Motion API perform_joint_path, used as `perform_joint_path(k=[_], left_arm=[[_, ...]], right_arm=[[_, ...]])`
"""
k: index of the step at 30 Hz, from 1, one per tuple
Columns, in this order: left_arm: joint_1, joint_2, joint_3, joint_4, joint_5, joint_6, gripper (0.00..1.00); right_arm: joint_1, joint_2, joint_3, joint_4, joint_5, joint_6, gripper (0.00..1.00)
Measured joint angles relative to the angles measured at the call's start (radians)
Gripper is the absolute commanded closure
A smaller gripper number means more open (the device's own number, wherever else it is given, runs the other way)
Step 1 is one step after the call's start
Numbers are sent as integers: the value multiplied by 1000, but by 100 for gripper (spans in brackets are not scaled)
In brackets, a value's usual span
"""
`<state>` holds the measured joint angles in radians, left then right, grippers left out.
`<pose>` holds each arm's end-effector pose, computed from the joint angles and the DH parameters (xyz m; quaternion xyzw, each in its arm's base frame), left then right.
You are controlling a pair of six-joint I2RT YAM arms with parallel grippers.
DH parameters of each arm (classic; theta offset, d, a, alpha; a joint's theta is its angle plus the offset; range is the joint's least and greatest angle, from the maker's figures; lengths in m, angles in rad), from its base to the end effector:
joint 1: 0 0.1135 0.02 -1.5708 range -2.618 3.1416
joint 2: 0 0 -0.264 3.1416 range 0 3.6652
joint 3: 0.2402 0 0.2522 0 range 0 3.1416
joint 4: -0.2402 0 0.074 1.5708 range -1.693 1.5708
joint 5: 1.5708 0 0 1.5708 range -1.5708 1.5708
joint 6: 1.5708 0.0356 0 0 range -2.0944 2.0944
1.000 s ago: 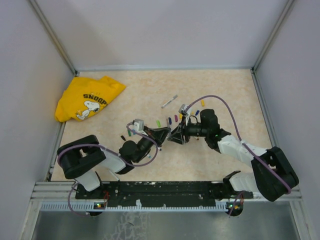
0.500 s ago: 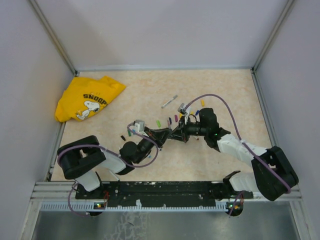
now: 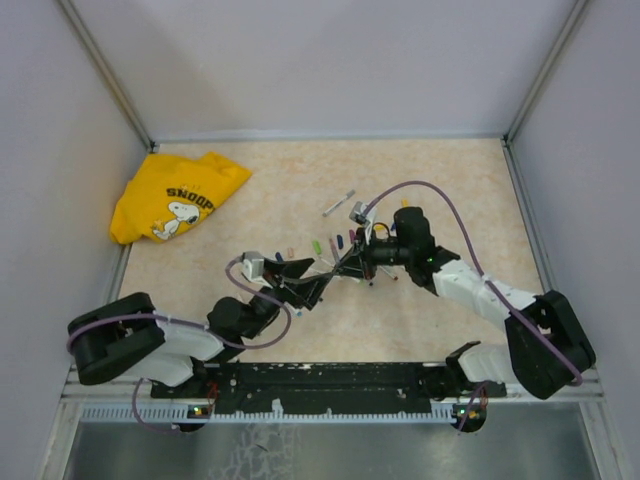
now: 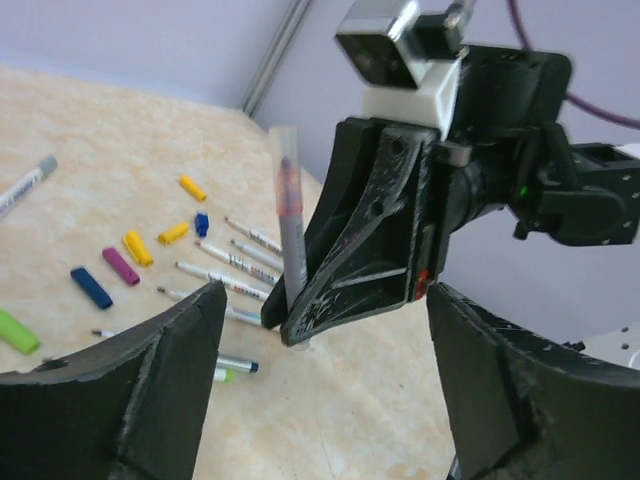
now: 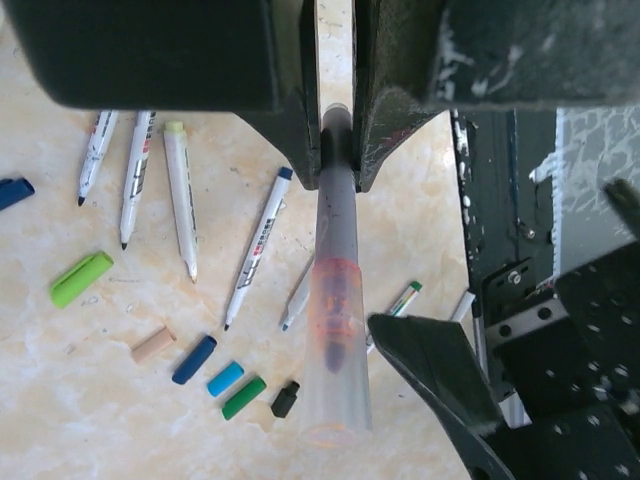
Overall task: Open the pen caps
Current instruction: Open the pen cap from the pen.
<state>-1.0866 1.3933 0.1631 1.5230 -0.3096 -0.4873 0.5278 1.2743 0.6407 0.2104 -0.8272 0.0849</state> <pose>0.1097 -0.1853 0.1937 0.0557 0.5995 -0.4968 0.6251 0.2160 0.1562 0.2290 -0.3817 0.7023 0.4717 0.3721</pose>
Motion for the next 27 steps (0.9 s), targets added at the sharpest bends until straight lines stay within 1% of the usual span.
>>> perform_joint_path(k=[3,5,7,9,15,18,21,24,27], left_arm=[[0,-89,-16,-6,27,53,3],[0,-158,-15,-28,50,88,0],[3,-236,-13,-86,68,111,0],[8,-312,-2,-179,78,131,0],[51,-460,20,-402,131,154,0],[112,-484,43,-480,209,135,0],[206,-474,68,-521,319,81,0],[299,-440,70,-513,428,11,0],[357,-389,70,-481,520,-55,0]], right_arm=[[-8,8,25,-45,-25,-39,100],[-21,13,43,-90,-52,-82,100],[-36,14,57,-132,-76,-123,100],[-54,16,78,-187,-102,-172,100],[-88,20,128,-300,-143,-269,100],[-100,20,134,-334,-150,-299,100],[-108,20,134,-362,-157,-318,100],[-113,20,134,-377,-165,-328,100],[-114,20,134,-383,-171,-332,100]])
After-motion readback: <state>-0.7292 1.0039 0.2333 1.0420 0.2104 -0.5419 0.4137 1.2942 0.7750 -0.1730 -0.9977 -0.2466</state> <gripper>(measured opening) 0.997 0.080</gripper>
